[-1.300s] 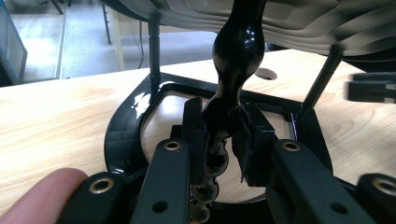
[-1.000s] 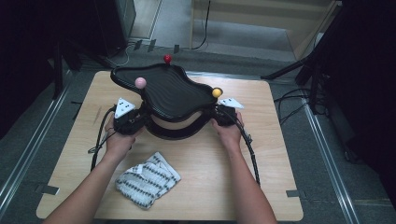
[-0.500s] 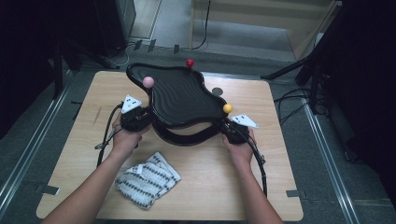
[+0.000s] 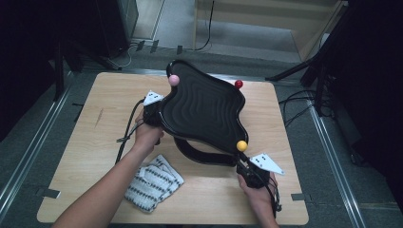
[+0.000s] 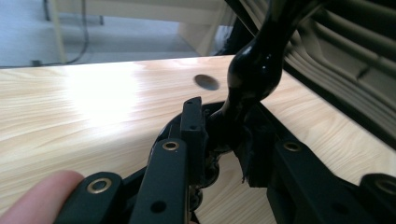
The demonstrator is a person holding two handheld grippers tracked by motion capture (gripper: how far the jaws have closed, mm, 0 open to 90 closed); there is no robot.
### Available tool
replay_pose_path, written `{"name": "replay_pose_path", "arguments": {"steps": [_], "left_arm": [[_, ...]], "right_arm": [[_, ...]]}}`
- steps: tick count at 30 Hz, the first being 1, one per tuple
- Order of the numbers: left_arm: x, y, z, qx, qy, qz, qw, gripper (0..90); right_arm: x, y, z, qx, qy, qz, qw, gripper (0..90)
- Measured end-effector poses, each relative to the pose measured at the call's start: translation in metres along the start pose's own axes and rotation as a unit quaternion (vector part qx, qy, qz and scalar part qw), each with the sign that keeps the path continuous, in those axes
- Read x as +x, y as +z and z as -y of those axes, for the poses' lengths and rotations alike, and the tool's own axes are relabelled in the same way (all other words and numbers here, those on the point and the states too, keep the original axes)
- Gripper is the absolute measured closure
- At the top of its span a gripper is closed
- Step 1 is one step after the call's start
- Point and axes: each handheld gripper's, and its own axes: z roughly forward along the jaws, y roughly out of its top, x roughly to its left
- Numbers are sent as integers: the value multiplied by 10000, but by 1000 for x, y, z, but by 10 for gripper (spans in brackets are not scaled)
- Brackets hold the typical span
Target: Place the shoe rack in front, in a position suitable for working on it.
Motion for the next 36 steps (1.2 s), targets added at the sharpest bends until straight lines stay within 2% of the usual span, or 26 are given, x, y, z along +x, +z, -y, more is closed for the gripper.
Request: {"name": "replay_pose_path", "arguments": {"steps": [1, 2, 3, 4, 7, 10, 11, 12, 13, 14, 15, 16, 17, 18, 20, 21, 22, 23, 24, 25, 26, 28, 31, 33, 34, 36], "left_arm": [[0, 0, 0, 0, 0, 0, 10000, 736], [3, 3, 1, -86, -273, 163, 9995, 703], [3, 3, 1, -86, -273, 163, 9995, 610], [9, -3, 1, -205, -556, 261, 9979, 542], [15, -17, 1, -177, -410, 94, 9990, 370], [25, -65, 6, -149, -161, -172, 9996, 302], [25, -65, 6, -149, -161, -172, 9996, 291], [29, -94, 12, -122, -186, -217, 9995, 284], [29, -94, 12, -122, -186, -217, 9995, 282], [31, -124, 20, -48, -194, -232, 9995, 275], [31, -124, 20, -48, -194, -232, 9995, 276], [30, -152, 33, -78, -156, -243, 9996, 275], [30, -152, 33, -78, -156, -243, 9996, 274], [28, -174, 49, -43, -103, -41, 9999, 263], [25, -191, 67, -50, -93, 225, 9997, 223], [25, -191, 67, -50, -93, 225, 9997, 221], [19, -200, 88, 42, -166, 461, 9988, 213], [19, -200, 88, 42, -166, 461, 9988, 196], [11, -200, 107, 387, 41, 557, 9977, 179], [11, -200, 107, 387, 41, 557, 9977, 163], [7, -197, 114, 671, 159, 577, 9959, 163], [1, -193, 127, 945, 186, 643, 9933, 117], [-8, -180, 143, 1562, 590, 244, 9857, 81], [-10, -177, 145, 1621, 638, 203, 9845, 113], [-14, -173, 147, 1735, 856, -27, 9811, 152], [-15, -172, 147, 1794, 924, -89, 9794, 176]], "right_arm": [[2, -4, 3, -43, 44, -54, 10000, 736], [3, -8, 7, -83, 77, -139, 9998, 730], [6, -11, 10, -114, 49, -191, 9997, 724], [10, -14, 13, -134, -58, -195, 9997, 710], [15, -17, 18, -90, -131, -249, 9996, 670], [18, -19, 24, -76, 124, -264, 9995, 642], [18, -19, 24, -76, 124, -264, 9995, 642], [22, -19, 24, -57, 237, -292, 9993, 663], [22, -19, 24, -57, 237, -292, 9993, 663], [29, -19, 24, -36, 192, -432, 9989, 703], [29, -19, 24, -36, 192, -432, 9989, 703], [41, -17, 25, -17, 131, -618, 9980, 709], [41, -17, 25, -17, 131, -618, 9980, 709], [56, -14, 26, -14, 23, -748, 9972, 720], [71, -11, 26, -16, -27, -852, 9964, 721], [71, -11, 26, -16, -27, -852, 9964, 721], [85, -5, 26, -34, -90, -908, 9958, 722], [92, -2, 25, -36, -89, -928, 9956, 720], [100, 3, 24, -55, -79, -1007, 9949, 711], [100, 3, 24, -55, -79, -1007, 9949, 711], [105, 6, 23, -74, -89, -1094, 9939, 684], [122, 12, 19, -105, -183, -1281, 9915, 456], [125, 10, 19, -28, -252, -1382, 9901, 380], [123, 7, 20, -11, -264, -1358, 9904, 356], [114, 0, 22, 12, -243, -1303, 9912, 337], [108, -3, 23, 12, -240, -1280, 9915, 338]]}}
